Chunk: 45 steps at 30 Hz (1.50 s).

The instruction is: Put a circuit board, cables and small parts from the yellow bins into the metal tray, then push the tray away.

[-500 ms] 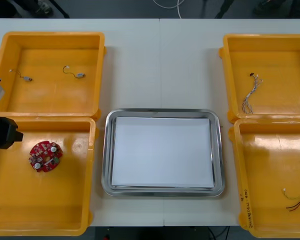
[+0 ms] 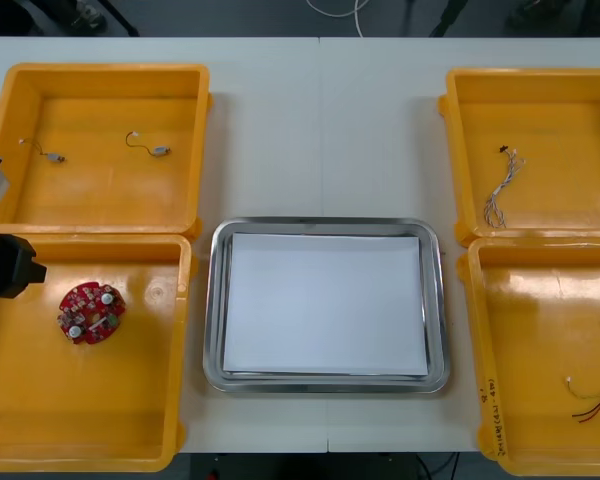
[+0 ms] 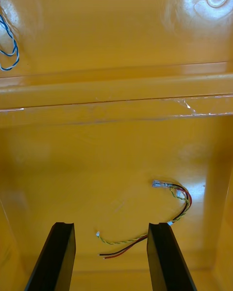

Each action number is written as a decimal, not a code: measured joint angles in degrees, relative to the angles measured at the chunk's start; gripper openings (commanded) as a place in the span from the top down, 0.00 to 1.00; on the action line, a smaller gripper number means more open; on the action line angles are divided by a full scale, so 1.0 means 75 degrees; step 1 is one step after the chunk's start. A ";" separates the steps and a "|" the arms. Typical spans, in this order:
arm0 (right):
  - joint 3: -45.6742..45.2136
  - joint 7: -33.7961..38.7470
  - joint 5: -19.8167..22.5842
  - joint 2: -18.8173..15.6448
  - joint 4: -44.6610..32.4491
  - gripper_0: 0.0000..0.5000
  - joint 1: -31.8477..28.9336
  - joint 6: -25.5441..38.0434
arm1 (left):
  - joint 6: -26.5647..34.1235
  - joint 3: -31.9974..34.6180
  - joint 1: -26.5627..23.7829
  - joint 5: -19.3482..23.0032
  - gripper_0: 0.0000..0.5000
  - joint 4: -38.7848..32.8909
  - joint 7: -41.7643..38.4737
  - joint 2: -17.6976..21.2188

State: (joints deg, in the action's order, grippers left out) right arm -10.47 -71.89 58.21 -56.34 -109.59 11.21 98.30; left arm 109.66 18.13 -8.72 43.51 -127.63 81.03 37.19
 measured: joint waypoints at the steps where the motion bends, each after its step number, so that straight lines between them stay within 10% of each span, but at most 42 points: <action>1: 0.0000 0.0000 0.0000 0.0000 0.0000 0.14 0.0000 0.0000 | 0.0000 0.0000 0.0000 0.0000 0.00 0.0000 0.0000 0.0000; 45: 0.0000 0.0000 0.0000 0.0000 0.0000 0.14 0.0000 0.0000 | 0.0000 0.0000 0.0000 0.0000 0.00 0.0000 0.0000 0.0000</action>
State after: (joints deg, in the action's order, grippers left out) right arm -10.47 -71.89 58.21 -56.34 -109.59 11.21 98.30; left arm 109.66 18.13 -8.72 43.51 -127.63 81.03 37.19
